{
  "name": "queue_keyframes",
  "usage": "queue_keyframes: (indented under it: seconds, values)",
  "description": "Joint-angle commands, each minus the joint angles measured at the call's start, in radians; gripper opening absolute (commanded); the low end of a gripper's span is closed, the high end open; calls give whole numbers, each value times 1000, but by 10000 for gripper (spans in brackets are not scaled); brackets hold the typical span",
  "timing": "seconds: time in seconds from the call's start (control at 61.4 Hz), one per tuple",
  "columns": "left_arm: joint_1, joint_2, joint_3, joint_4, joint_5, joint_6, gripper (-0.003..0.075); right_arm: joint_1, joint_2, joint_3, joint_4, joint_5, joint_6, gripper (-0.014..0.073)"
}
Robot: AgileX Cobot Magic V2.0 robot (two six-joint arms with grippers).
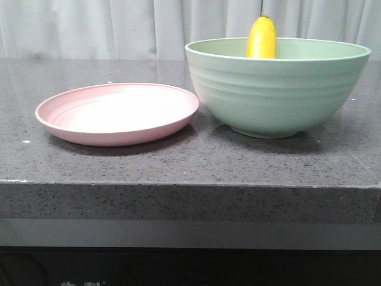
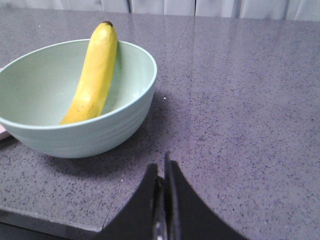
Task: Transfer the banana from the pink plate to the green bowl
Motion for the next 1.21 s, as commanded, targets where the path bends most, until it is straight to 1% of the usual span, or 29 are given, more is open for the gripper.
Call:
queue_keyframes:
  seconds: [0.0, 0.13, 0.717, 0.766, 0.945, 1.091, 1.189]
  values:
    - [4, -52, 4, -2, -114, -1, -18, 0, -57, 7, 13, -92, -11, -68]
    - [4, -83, 15, -2, -117, -1, -18, 0, -101, 9, 15, -91, -11, -68]
    - [4, -83, 15, -2, -117, -1, -18, 0, -101, 9, 15, -91, -11, -68]
    - [4, -85, 28, 2, -133, -1, -18, 0, -101, 9, 15, -91, -11, -68]
    - [44, -205, 136, 13, -140, -1, -18, 0, -101, 9, 15, -91, -11, -68]
    - [117, -359, 277, 13, -145, -1, -18, 0, -101, 9, 15, -91, -11, -68]
    - [145, -426, 359, 13, -161, -1, -18, 0, -101, 9, 15, -91, -11, -68]
